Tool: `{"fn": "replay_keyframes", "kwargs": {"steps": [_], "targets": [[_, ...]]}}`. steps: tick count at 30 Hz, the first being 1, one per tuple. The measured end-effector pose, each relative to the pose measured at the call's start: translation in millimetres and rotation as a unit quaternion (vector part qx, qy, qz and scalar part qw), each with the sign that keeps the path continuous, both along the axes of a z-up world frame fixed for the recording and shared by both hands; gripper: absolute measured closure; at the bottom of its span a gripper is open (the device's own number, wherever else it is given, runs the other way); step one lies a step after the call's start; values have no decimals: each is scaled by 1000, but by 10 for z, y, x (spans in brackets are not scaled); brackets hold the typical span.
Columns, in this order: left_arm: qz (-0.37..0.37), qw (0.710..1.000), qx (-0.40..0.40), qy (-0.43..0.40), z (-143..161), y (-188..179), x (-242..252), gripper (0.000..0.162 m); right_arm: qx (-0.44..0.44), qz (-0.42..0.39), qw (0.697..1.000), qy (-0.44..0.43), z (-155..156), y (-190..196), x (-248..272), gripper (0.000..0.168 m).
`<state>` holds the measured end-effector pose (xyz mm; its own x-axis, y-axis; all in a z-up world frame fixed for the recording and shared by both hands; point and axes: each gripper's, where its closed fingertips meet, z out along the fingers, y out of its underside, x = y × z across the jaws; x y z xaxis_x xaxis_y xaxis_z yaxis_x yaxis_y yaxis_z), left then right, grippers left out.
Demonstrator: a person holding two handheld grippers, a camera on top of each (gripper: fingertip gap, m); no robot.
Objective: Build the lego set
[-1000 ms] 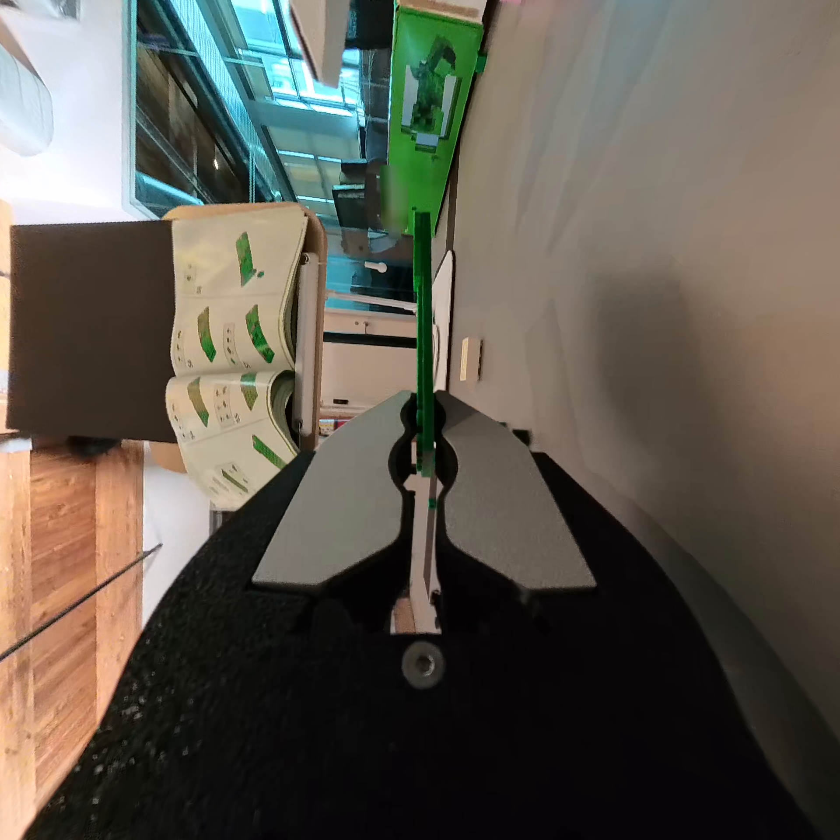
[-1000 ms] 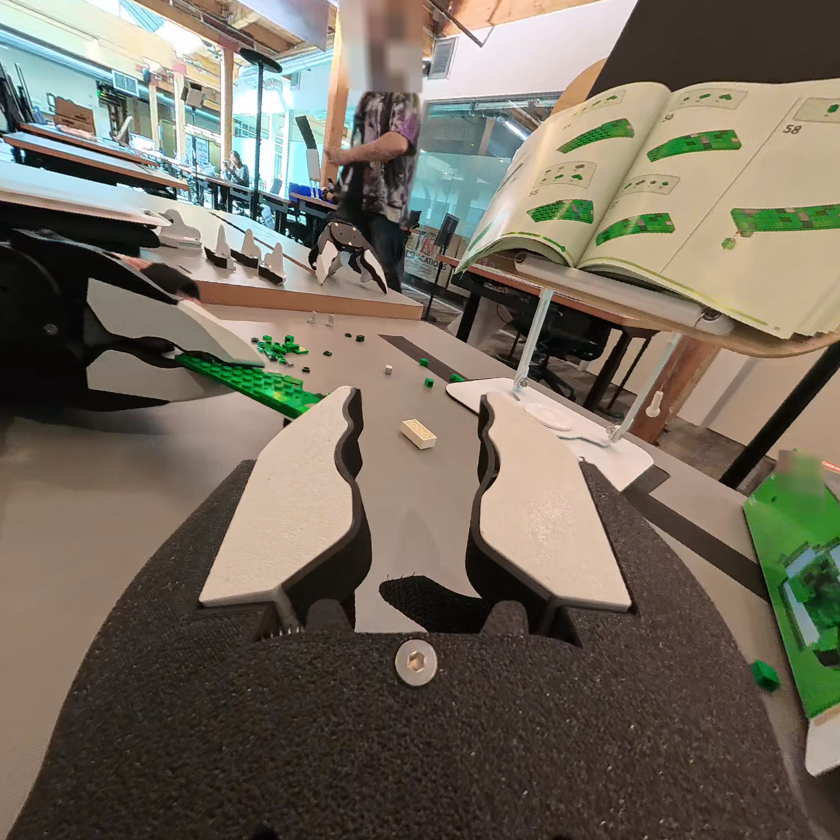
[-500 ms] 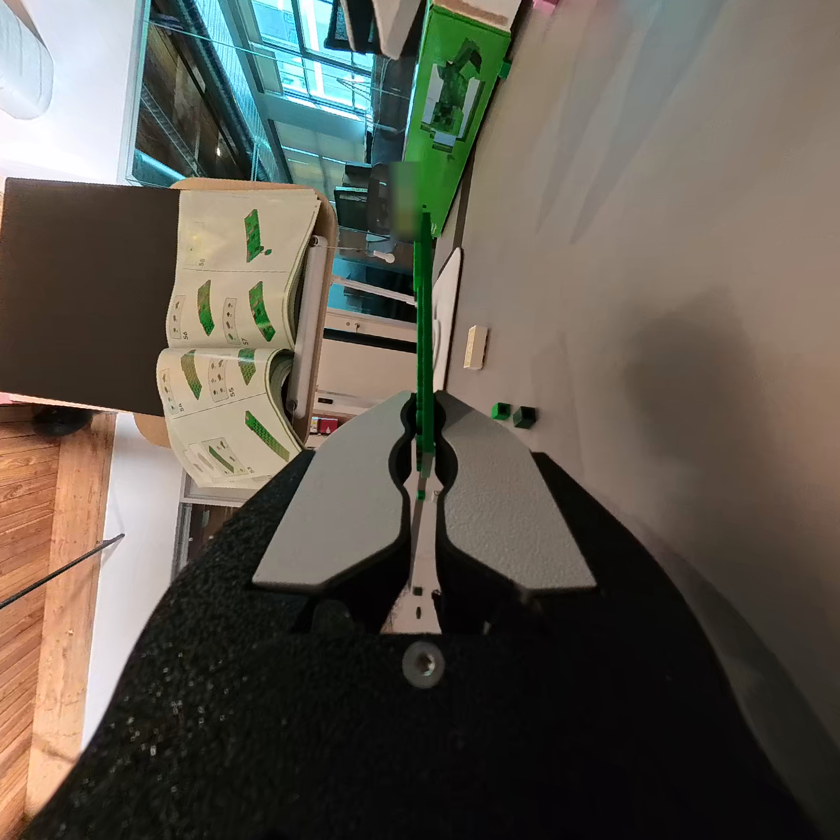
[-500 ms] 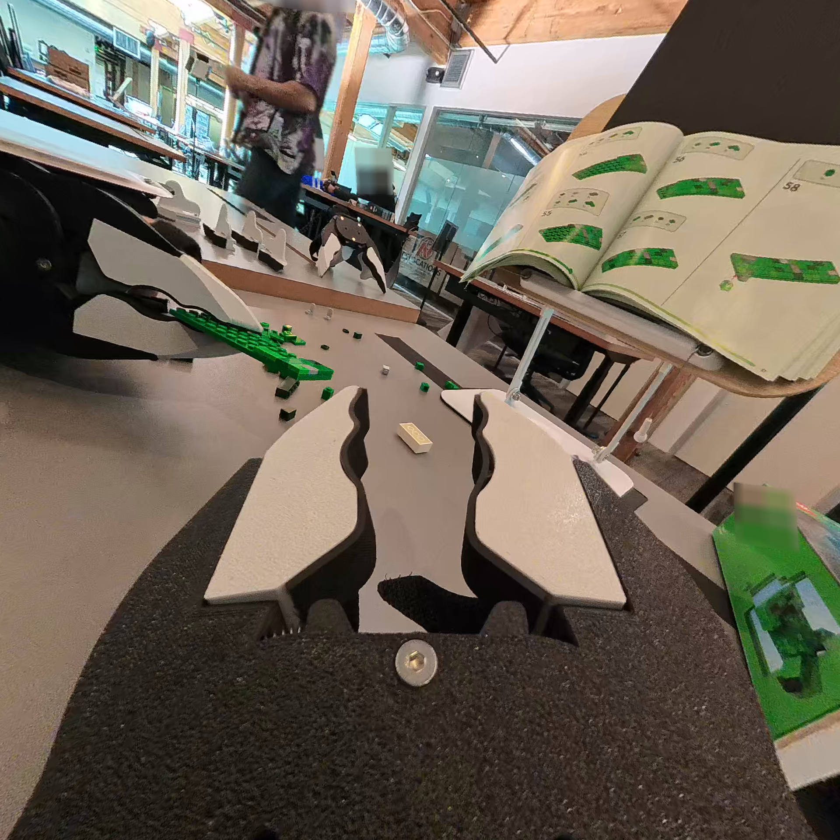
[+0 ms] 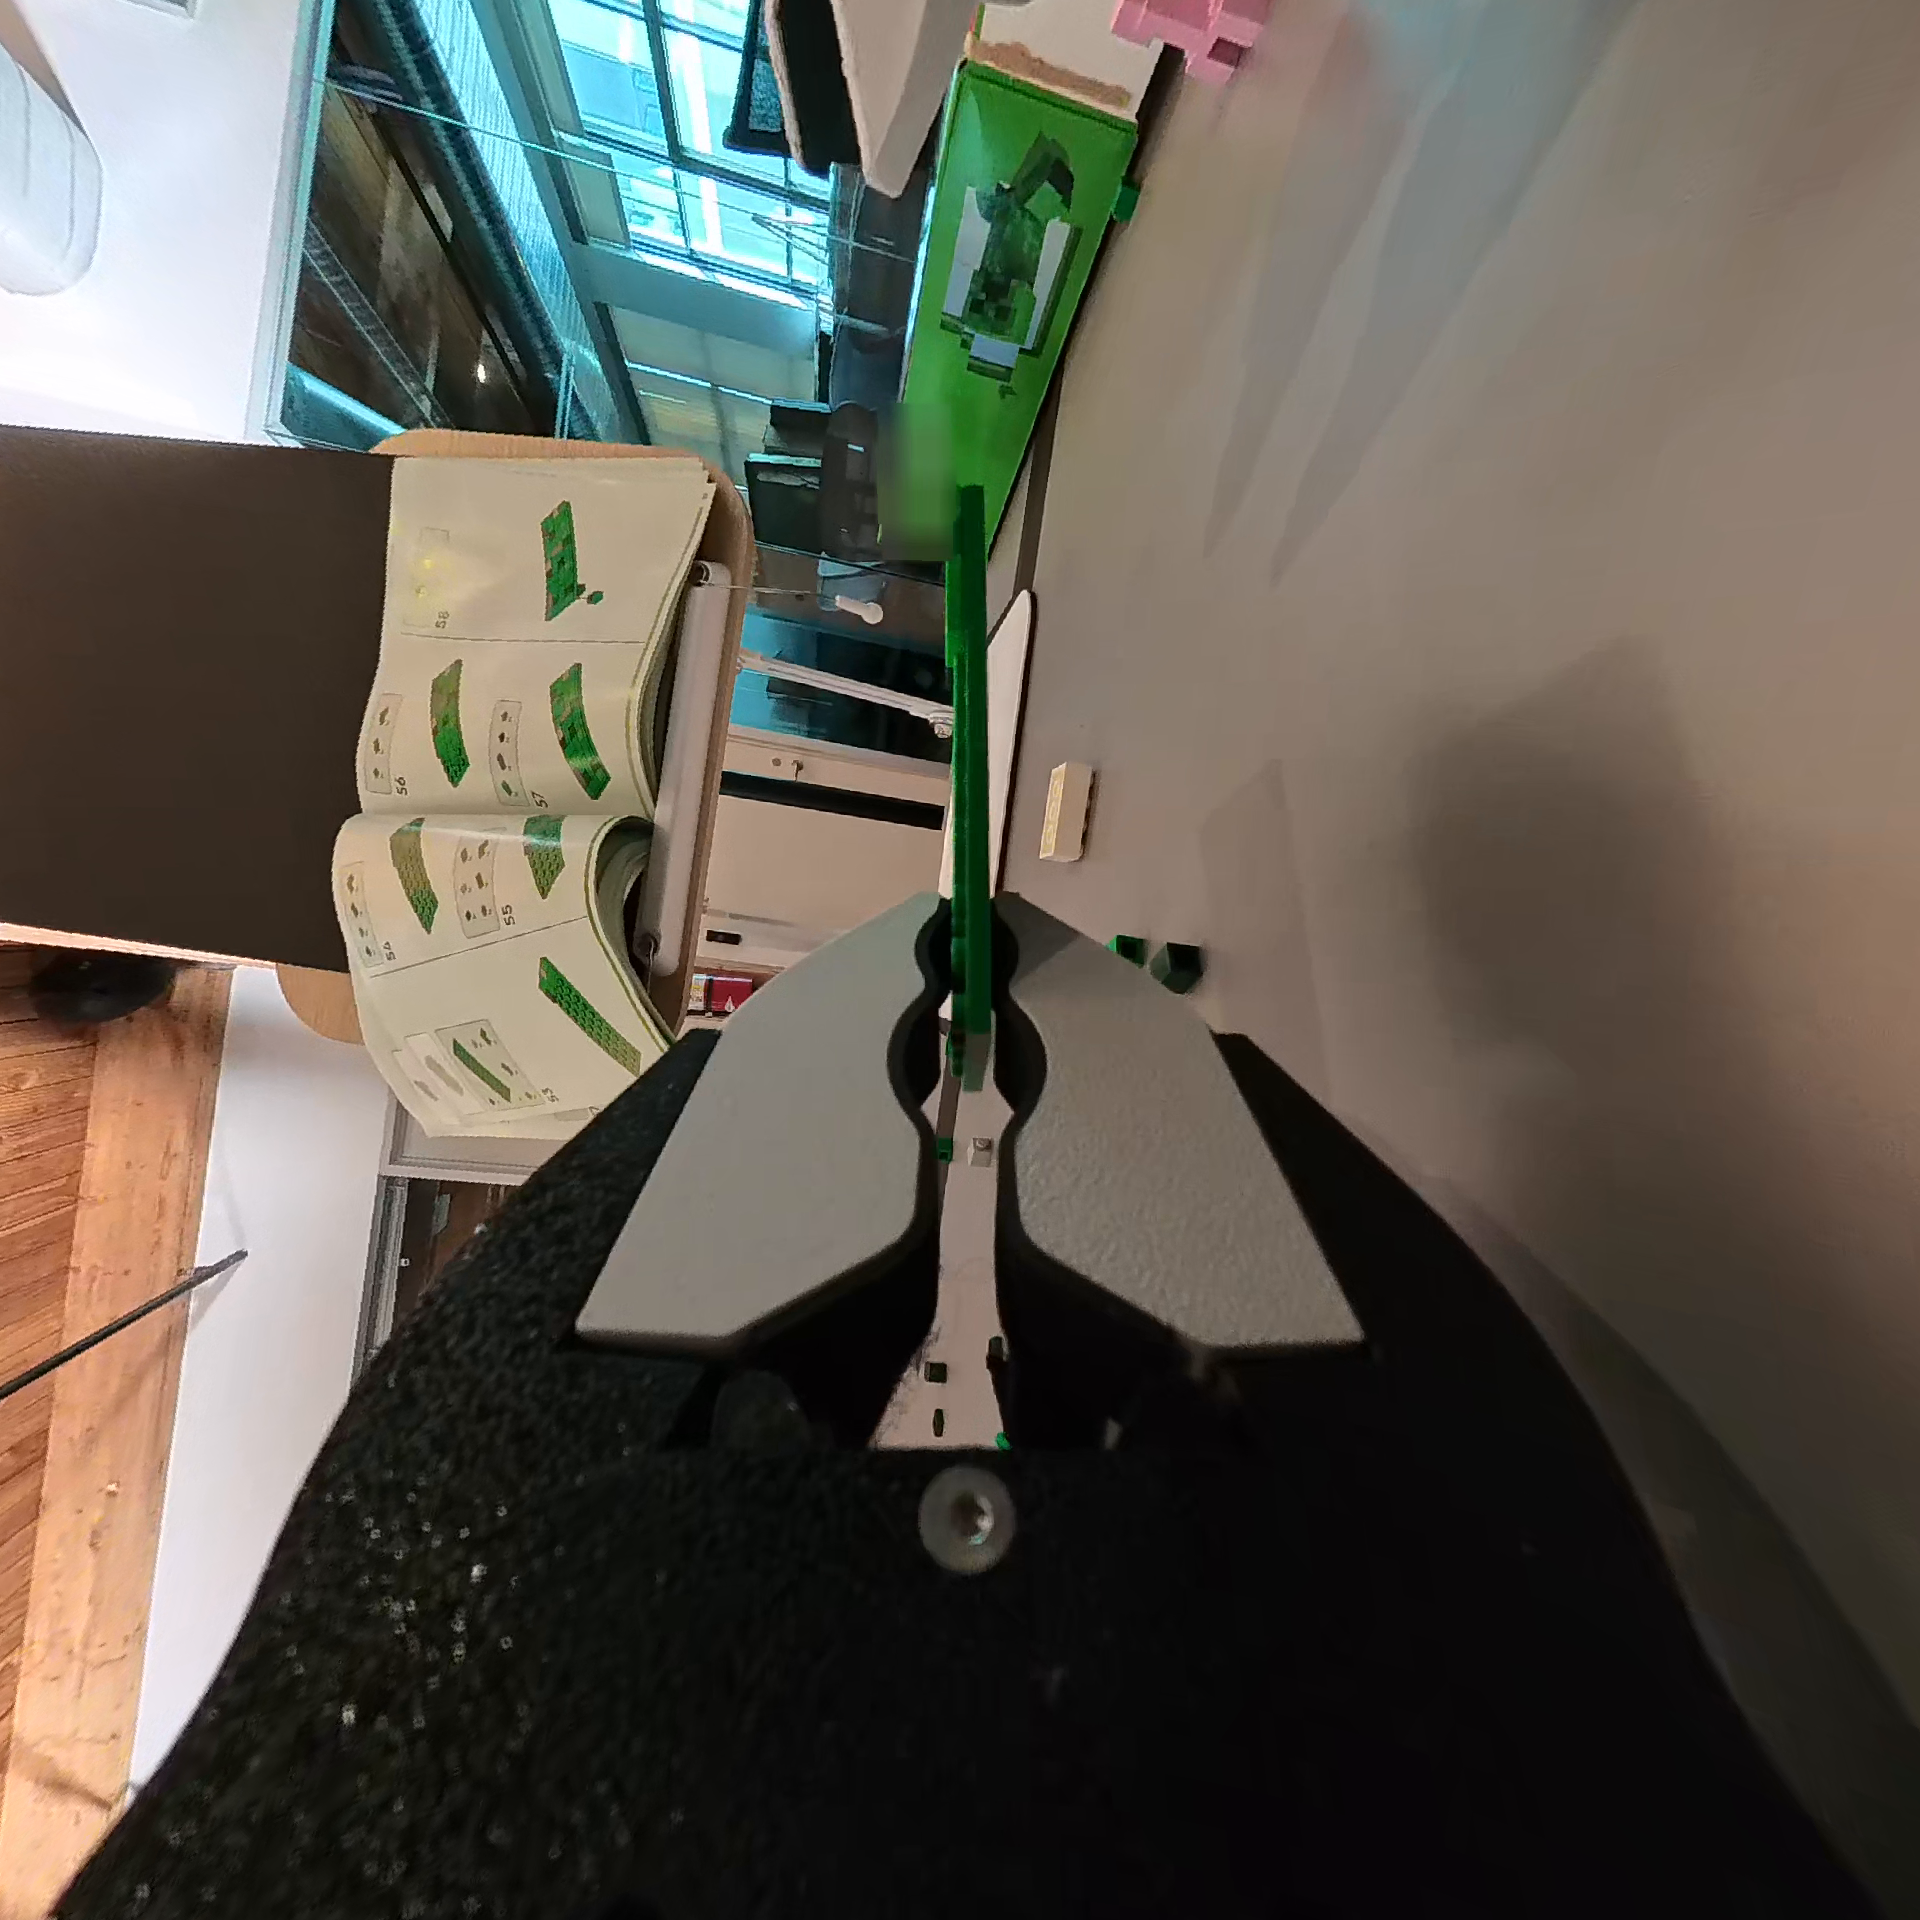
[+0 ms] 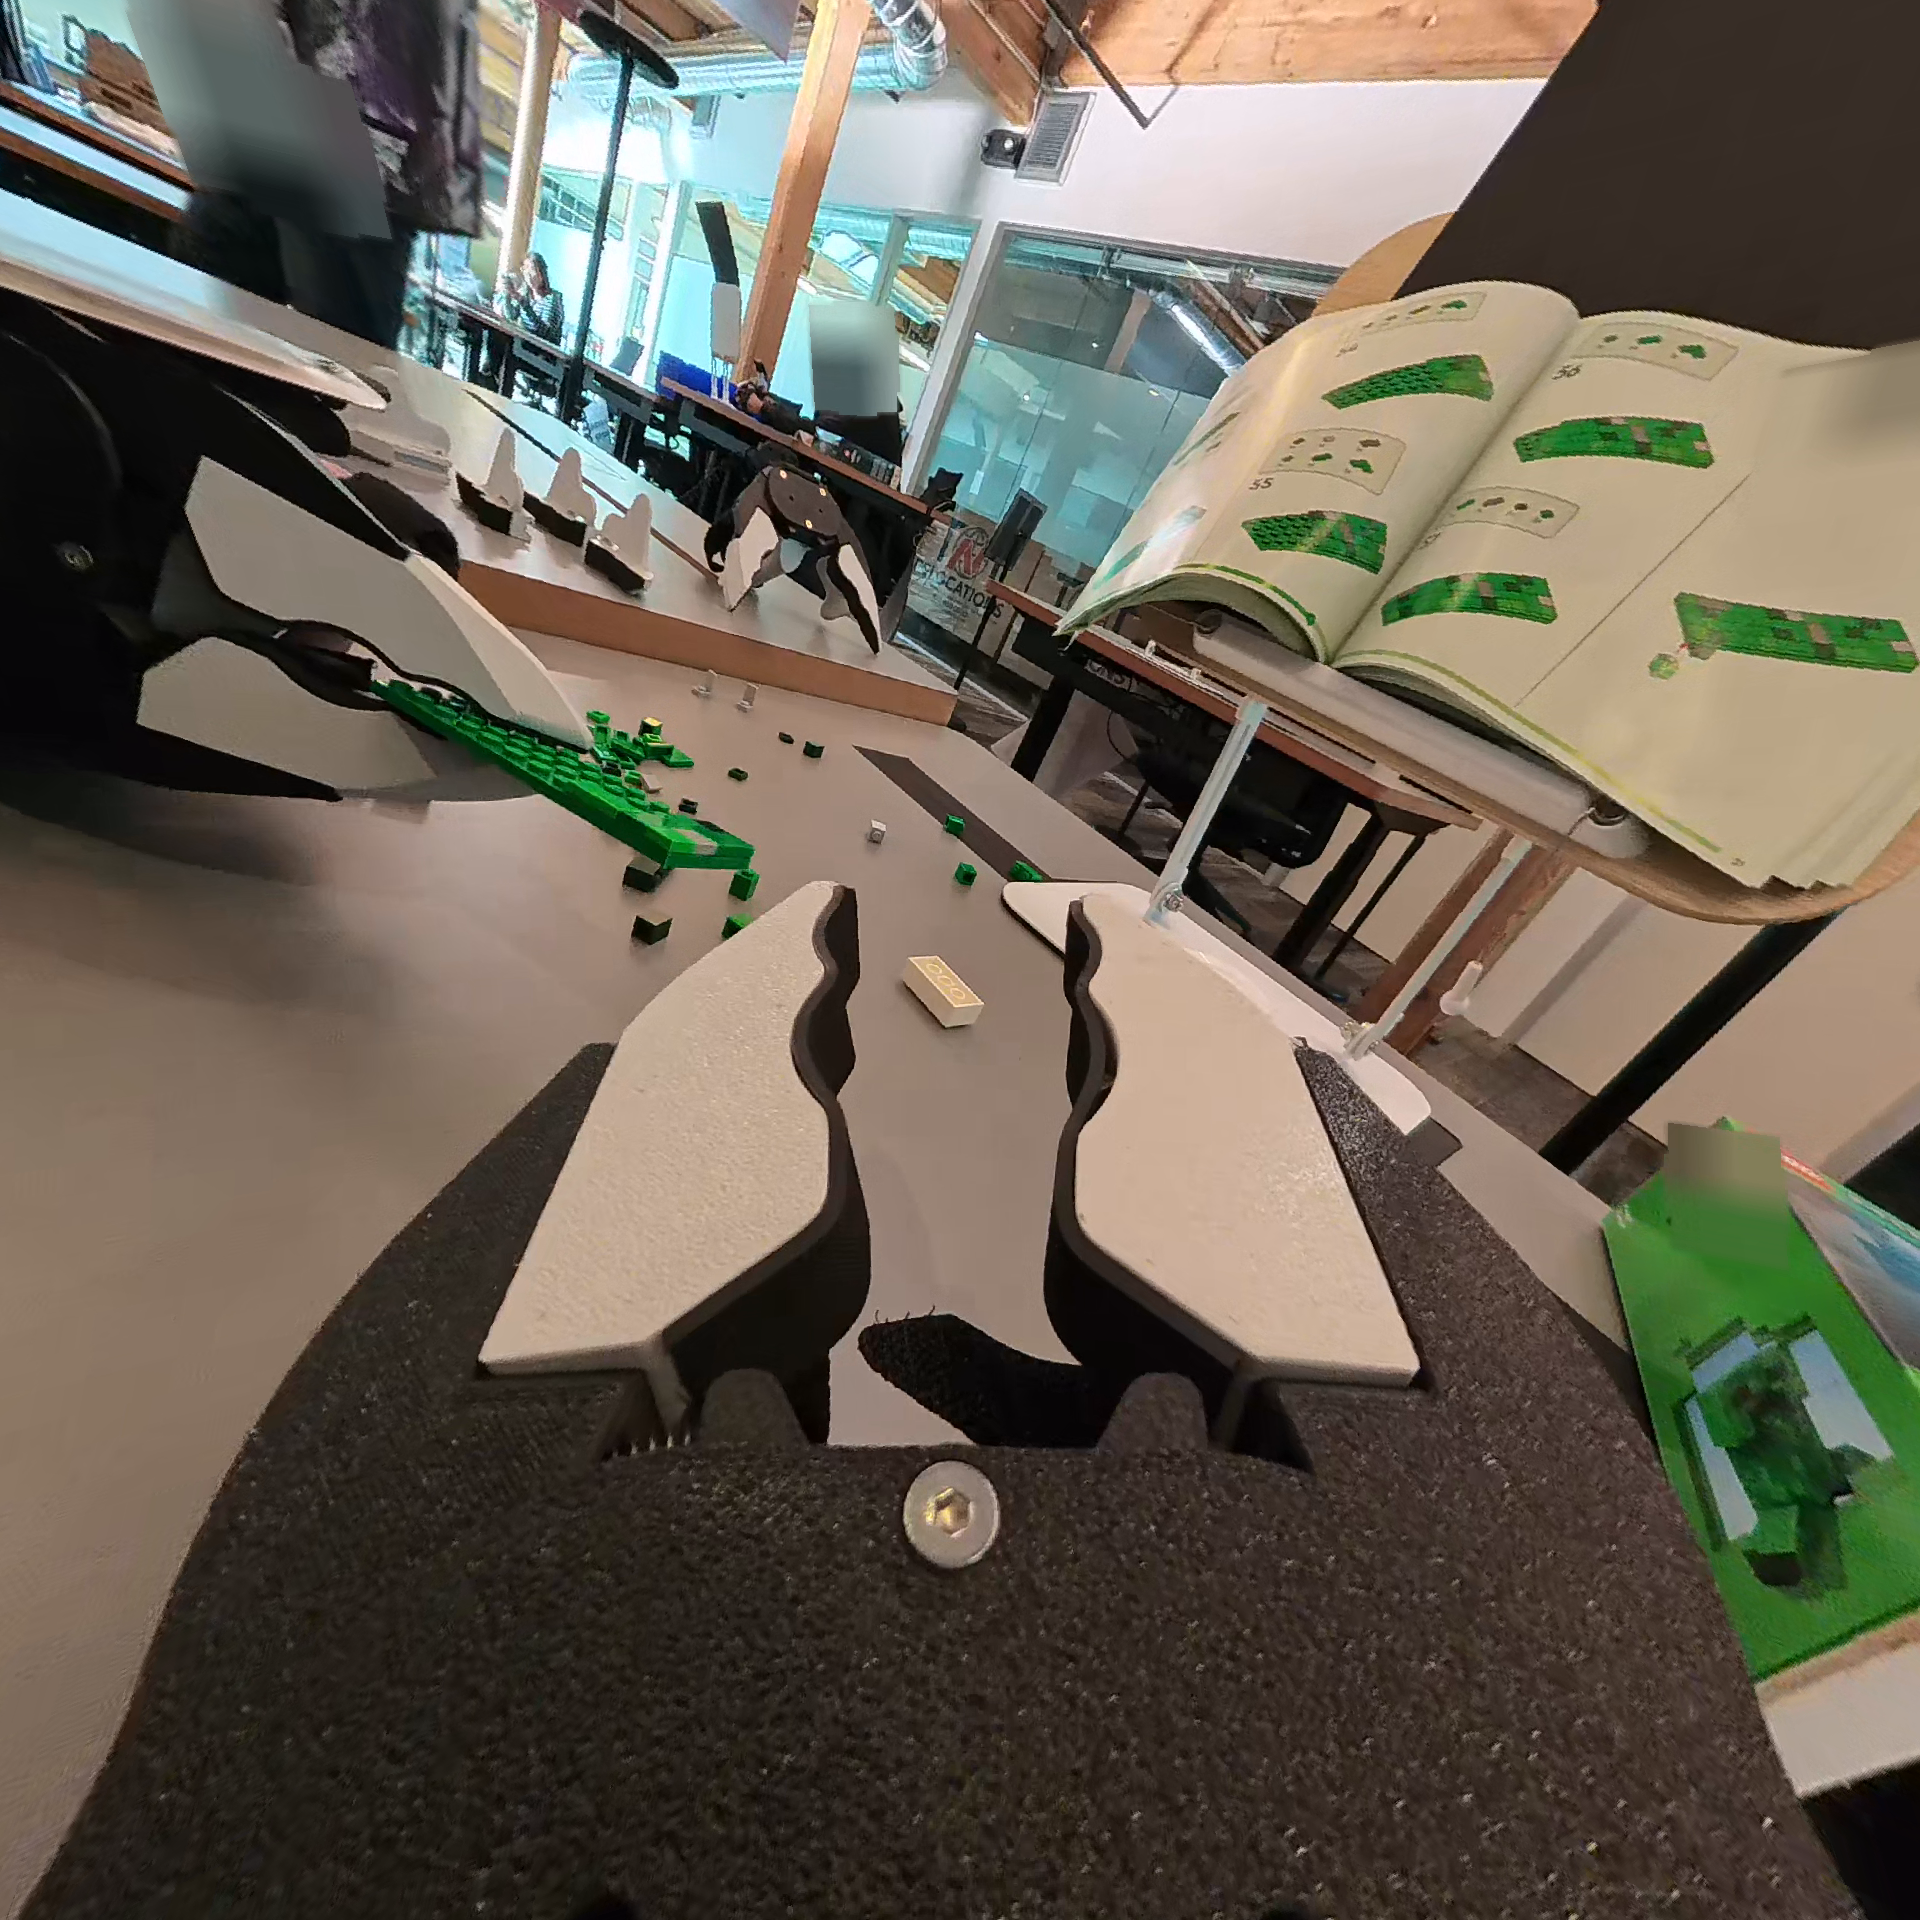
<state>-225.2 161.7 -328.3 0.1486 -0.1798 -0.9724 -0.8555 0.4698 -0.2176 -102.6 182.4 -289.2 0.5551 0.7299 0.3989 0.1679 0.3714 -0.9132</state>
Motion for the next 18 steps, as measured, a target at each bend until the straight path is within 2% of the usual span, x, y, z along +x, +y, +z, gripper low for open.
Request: {"fn": "replay_keyframes", "kwargs": {"steps": [18], "targets": [[4, 1000, -4, -9, 3, 18, -31, 158, -10, -7, 1000, 6, -5, 36, 21, 134]]}}
